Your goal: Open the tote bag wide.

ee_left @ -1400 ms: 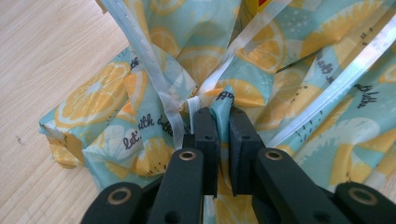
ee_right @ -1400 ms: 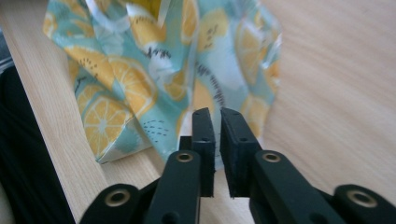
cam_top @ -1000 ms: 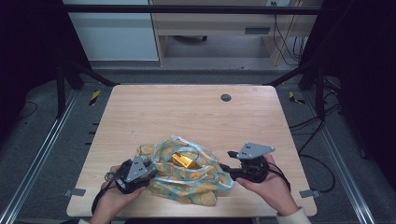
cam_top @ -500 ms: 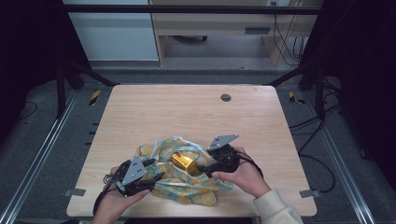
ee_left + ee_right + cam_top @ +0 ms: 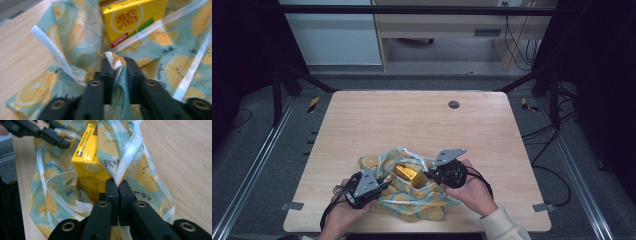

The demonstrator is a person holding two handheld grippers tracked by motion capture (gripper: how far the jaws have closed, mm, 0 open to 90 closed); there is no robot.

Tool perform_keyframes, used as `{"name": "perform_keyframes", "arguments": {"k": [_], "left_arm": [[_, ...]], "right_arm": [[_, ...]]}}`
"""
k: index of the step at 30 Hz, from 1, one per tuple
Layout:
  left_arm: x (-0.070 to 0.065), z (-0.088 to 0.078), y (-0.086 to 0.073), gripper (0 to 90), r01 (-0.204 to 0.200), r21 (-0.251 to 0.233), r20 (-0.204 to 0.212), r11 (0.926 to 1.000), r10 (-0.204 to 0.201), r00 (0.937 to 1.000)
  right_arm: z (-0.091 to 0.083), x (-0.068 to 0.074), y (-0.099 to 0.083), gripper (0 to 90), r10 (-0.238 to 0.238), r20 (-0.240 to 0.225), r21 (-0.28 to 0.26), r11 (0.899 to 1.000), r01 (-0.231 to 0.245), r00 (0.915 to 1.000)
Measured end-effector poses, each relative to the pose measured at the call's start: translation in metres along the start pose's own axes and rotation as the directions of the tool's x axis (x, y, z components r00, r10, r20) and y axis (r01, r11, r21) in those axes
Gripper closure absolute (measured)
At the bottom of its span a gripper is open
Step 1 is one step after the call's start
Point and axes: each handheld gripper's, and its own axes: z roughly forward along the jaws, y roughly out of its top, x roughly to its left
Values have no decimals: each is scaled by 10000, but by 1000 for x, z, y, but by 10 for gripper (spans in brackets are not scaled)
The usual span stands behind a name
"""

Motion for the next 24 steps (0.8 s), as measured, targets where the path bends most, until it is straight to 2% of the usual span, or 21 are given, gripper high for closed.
{"name": "perform_keyframes", "arguments": {"k": [2,5,6,9,13,15,17,20,22,23,24], "left_arm": [[-3,2,-2,874,-71,206,279,9998,65,9996],[-9,5,-3,884,-560,669,561,9962,523,9971],[-10,5,-3,885,-860,902,693,9922,799,9944],[-16,5,-4,887,-1448,1268,702,9813,1367,9881],[-18,5,-3,888,-1733,1194,921,9776,1629,9823],[-20,6,-4,889,-1947,1426,1078,9704,1803,9777],[-23,9,-6,889,-2256,1639,1427,9603,2032,9687],[-26,11,-8,889,-2541,1899,1694,9483,2233,9599],[-27,12,-10,889,-2534,2012,1743,9462,2200,9598],[-26,11,-10,889,-2633,2112,1787,9413,2276,9572],[-26,11,-11,889,-2582,2100,1813,9430,2220,9580]], "right_arm": [[0,-3,2,888,154,165,-173,9997,-151,9997],[2,-14,7,890,675,310,-629,9959,-654,9972],[4,-18,9,890,861,379,-728,9939,-832,9956],[11,-30,14,891,1147,521,-779,9908,-1104,9920],[19,-42,22,892,1326,664,-582,9900,-1288,9889],[25,-47,25,893,1444,702,-428,9890,-1417,9870],[31,-51,26,893,1443,745,-140,9895,-1436,9867],[42,-58,23,895,1642,898,357,9852,-1679,9823],[48,-63,20,896,1731,1059,634,9816,-1804,9792],[49,-66,19,897,1778,1151,761,9794,-1871,9773],[50,-69,17,898,1786,1224,838,9783,-1895,9763]]}}
